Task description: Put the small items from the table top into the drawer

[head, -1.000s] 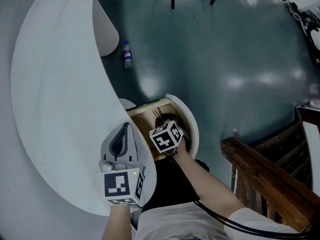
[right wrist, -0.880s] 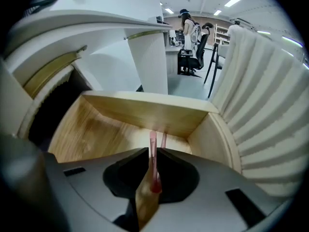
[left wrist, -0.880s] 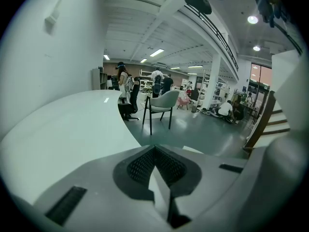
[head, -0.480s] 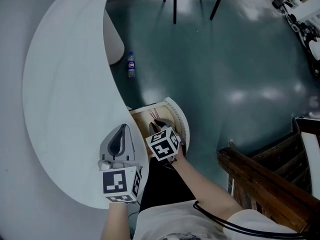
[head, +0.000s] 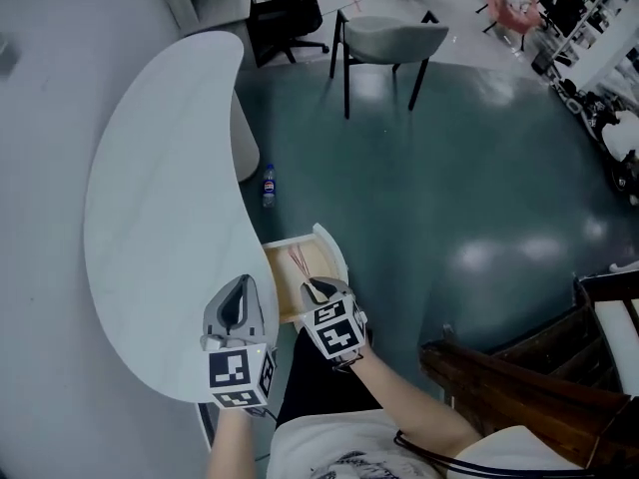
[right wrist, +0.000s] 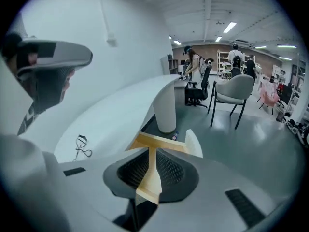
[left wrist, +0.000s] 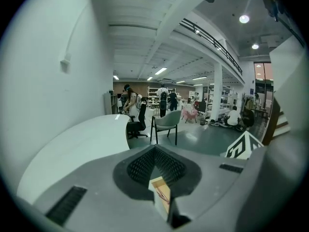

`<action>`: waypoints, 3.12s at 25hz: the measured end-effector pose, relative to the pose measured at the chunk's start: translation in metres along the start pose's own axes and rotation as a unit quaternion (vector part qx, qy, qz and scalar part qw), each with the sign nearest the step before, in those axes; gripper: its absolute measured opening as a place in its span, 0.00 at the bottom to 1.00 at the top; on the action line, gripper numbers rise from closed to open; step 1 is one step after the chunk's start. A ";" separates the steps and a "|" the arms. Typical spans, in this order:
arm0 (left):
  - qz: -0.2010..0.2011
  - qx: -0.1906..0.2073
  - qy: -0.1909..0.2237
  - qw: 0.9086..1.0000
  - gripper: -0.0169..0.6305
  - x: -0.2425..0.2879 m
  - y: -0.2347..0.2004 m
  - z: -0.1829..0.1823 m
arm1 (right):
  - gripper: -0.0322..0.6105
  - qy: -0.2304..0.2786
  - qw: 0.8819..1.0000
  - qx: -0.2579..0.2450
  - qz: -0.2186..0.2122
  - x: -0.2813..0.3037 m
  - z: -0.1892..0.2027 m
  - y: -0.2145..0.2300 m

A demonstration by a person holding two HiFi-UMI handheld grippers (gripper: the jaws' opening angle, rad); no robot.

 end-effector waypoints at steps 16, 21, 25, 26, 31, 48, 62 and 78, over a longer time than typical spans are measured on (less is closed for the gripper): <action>-0.046 -0.006 0.052 0.998 0.06 -0.166 0.042 -0.033 | 0.14 0.133 0.990 -0.002 -0.056 -0.197 -0.047 -0.066; -0.076 -0.007 0.068 0.995 0.06 -0.205 0.030 -0.042 | 0.14 0.163 0.983 -0.026 -0.078 -0.229 -0.067 -0.095; -0.095 -0.015 0.082 0.992 0.06 -0.238 0.009 -0.046 | 0.14 0.168 0.980 -0.042 -0.095 -0.241 -0.079 -0.124; -0.100 -0.019 0.086 0.991 0.06 -0.246 0.002 -0.048 | 0.14 0.168 0.980 -0.045 -0.099 -0.243 -0.083 -0.132; -0.112 -0.019 0.094 0.989 0.06 -0.278 -0.030 -0.049 | 0.14 0.183 0.976 -0.055 -0.102 -0.251 -0.097 -0.174; -0.115 -0.022 0.125 0.985 0.06 -0.354 -0.100 -0.026 | 0.14 0.207 0.972 -0.090 -0.063 -0.252 -0.103 -0.279; -0.077 -0.019 0.113 0.990 0.06 -0.365 -0.105 -0.001 | 0.14 0.204 0.976 -0.069 -0.028 -0.250 -0.081 -0.291; -0.025 -0.027 0.060 0.998 0.06 -0.358 -0.137 0.059 | 0.14 0.166 0.984 -0.054 0.033 -0.211 -0.040 -0.309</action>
Point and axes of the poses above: the fingertips, and each gripper's own axes: x forward along the fingers, y to its right, z out of its underside, the point moved 2 cm from there along -x, backward along the fingers, and after that the axes turned 2 degrees about z, right-handed, at the moved point
